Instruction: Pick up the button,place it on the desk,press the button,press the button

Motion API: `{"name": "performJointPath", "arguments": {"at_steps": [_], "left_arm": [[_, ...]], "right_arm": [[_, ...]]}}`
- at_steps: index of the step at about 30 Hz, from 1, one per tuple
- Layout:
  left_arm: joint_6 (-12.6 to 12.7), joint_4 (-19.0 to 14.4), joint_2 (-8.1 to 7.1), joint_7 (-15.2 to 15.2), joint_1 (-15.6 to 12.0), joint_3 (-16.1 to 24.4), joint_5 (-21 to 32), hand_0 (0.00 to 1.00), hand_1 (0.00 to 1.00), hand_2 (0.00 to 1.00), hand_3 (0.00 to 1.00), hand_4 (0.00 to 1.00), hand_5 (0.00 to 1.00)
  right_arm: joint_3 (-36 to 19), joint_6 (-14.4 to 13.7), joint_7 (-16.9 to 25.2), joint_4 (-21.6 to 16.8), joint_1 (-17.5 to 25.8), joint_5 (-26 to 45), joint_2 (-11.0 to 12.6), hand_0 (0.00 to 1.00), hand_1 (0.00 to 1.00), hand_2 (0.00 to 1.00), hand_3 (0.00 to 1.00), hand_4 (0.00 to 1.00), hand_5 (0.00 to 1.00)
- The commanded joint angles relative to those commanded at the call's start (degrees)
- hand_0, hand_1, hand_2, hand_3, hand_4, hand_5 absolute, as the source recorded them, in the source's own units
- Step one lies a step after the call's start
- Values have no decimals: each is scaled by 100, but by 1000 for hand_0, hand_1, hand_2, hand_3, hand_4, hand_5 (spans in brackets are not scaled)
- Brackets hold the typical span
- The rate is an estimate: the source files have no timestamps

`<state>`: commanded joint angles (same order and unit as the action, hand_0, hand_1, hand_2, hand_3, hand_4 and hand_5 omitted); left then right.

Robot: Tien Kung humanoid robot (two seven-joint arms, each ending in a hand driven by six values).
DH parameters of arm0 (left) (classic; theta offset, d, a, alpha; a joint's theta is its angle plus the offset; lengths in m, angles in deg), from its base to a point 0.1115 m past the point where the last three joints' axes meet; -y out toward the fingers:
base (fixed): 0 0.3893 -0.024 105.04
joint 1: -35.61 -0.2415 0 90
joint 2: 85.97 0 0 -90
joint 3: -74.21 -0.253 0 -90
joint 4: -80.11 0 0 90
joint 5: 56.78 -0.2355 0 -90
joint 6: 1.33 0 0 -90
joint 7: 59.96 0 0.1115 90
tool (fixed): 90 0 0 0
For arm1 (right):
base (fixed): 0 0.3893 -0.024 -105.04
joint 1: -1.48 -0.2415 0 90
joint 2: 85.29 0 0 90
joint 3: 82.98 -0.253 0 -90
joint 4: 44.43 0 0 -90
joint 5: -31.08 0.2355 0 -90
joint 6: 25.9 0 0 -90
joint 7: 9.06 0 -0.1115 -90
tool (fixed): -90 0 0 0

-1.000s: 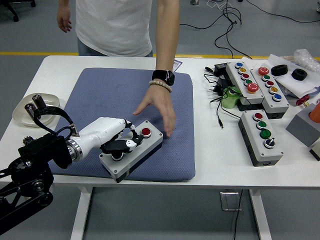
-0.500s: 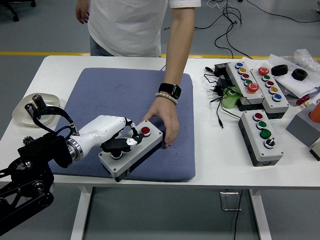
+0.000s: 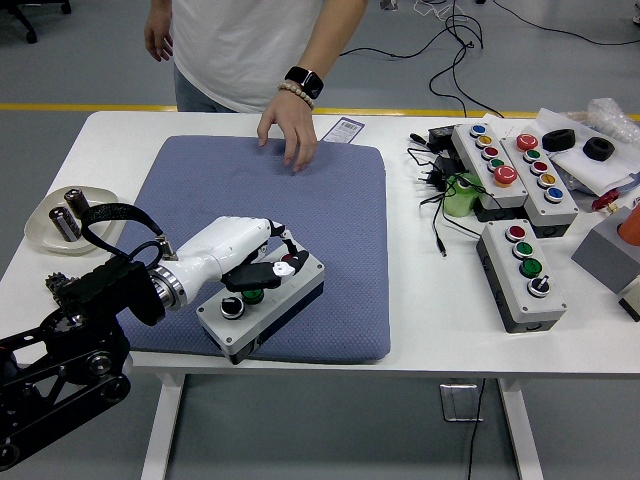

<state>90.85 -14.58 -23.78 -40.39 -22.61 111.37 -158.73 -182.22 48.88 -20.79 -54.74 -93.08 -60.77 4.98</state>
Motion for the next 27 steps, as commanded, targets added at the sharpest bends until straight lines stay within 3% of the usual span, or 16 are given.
{"name": "performJointPath", "arguments": {"at_steps": [19, 27], "left_arm": [[-218, 491, 132, 152, 82, -212, 163, 15, 2, 2, 625, 592, 998], [-324, 528, 127, 225, 116, -208, 75, 15, 2, 2, 629, 595, 998]], "right_arm": [[-51, -1, 1, 0, -16, -50, -13, 533, 641, 689, 611, 283, 120], [-25, -3, 3, 0, -21, -11, -6, 533, 641, 689, 611, 283, 120]]}}
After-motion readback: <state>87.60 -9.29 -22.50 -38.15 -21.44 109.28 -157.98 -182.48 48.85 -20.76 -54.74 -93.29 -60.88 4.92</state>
